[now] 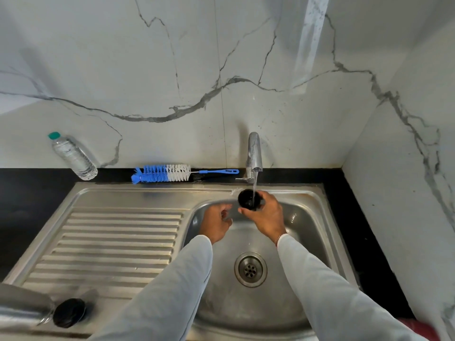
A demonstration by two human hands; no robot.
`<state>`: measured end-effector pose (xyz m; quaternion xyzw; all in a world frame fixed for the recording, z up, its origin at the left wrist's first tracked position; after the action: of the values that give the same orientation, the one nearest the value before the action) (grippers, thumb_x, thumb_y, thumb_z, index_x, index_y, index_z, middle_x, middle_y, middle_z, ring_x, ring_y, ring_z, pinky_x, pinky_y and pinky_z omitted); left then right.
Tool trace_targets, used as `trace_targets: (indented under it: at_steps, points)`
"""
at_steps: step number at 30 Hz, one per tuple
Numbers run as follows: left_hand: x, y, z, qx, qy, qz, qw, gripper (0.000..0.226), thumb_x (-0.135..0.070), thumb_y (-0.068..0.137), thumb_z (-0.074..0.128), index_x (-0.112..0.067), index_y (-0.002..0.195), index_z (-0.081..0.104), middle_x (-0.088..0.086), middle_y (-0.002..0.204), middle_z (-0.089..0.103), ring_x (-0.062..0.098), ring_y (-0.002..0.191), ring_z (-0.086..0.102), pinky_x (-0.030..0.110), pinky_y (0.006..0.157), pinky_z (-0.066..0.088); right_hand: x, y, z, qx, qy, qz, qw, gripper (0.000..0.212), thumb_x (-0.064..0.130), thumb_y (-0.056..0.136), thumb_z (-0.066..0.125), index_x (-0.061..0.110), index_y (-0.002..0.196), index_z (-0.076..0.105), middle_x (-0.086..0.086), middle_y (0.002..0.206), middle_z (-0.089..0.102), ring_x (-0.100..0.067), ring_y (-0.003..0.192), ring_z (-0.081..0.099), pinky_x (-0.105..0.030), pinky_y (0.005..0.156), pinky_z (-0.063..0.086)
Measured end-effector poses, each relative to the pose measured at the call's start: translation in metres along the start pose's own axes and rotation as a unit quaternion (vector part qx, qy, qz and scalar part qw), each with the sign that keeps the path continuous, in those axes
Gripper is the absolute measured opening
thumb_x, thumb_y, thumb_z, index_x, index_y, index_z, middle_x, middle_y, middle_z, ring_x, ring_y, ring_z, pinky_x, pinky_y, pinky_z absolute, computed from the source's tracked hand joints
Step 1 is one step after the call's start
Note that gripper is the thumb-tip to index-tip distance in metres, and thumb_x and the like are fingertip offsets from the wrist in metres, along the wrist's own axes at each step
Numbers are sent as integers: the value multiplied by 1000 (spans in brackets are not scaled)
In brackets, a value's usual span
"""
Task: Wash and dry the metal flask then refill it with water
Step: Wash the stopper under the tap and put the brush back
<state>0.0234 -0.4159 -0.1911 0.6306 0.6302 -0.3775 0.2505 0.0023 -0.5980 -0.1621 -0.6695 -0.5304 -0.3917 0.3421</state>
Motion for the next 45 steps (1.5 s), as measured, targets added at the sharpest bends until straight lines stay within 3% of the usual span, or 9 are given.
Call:
trace_targets:
  at_steps: [4,13,25,28,30,34,37,41,45]
  points:
    - [0,0,-6,-2,0,-4,1000,43,4,89,71,-5,131,67,2,106,68,17,101,65,19,90,45,-3,-1,2,11,-1,-2,1000,73,32,67,94,20,130,61,0,123,62,-15,107,59,-23,90,48]
    - [-2,-2,-6,-3,11,13,1000,44,2,90,72,-7,132,67,8,119,73,21,108,68,27,100,50,-10,-2,-3,-50,16,6,999,69,34,68,93,22,127,60,1,121,65,-17,110,60,-25,93,48]
    - [-3,-5,-1,3,21,35,999,40,2,90,69,-6,129,68,8,114,73,20,103,68,22,94,48,-13,-8,-8,-75,15,35,996,68,41,69,91,24,127,58,2,122,64,-20,112,58,-31,96,50]
    - [-4,-4,-3,2,16,49,999,41,3,91,68,-7,131,68,7,117,73,18,105,68,16,92,46,-21,-17,-9,-49,3,25,998,62,33,69,91,25,122,60,5,114,67,-15,103,62,-24,89,48]
    - [-5,-6,-3,7,20,54,998,41,4,92,66,-7,131,67,6,119,73,13,104,66,12,91,44,-27,-21,-12,-23,-23,26,999,60,34,69,91,28,120,61,7,112,68,-15,103,64,-26,91,51]
    - [-5,-7,-1,14,23,53,998,38,3,92,67,-7,128,69,8,116,74,16,104,69,18,97,48,-27,-24,-20,31,-99,30,994,77,34,66,90,28,130,49,10,117,56,-16,108,55,-31,93,49]
    - [-7,-10,2,18,25,55,998,36,3,91,67,-6,126,71,9,111,76,16,99,70,26,100,53,-22,-26,-21,70,-157,-1,985,67,29,67,90,28,120,48,5,113,56,-18,107,52,-28,84,43]
    - [-9,-14,5,37,21,52,998,38,4,90,67,-6,126,70,9,110,76,17,97,70,30,101,53,-16,-31,-22,95,-230,-43,967,71,42,67,87,31,129,55,1,123,55,-21,117,48,-31,96,42]
    - [-14,-20,4,46,34,59,997,36,3,89,70,-6,124,71,9,108,76,14,94,67,21,95,50,-8,-33,-22,125,-258,-34,957,78,47,66,87,30,135,53,2,123,47,-23,114,52,-34,96,48]
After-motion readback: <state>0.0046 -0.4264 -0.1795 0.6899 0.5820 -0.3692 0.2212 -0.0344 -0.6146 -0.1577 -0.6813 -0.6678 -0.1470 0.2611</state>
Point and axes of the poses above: each hand's wrist, its own y-axis towards the middle knuckle, its own z-axis out of the palm, x = y × z, the point moved 8 cm from there along y, towards the middle knuckle
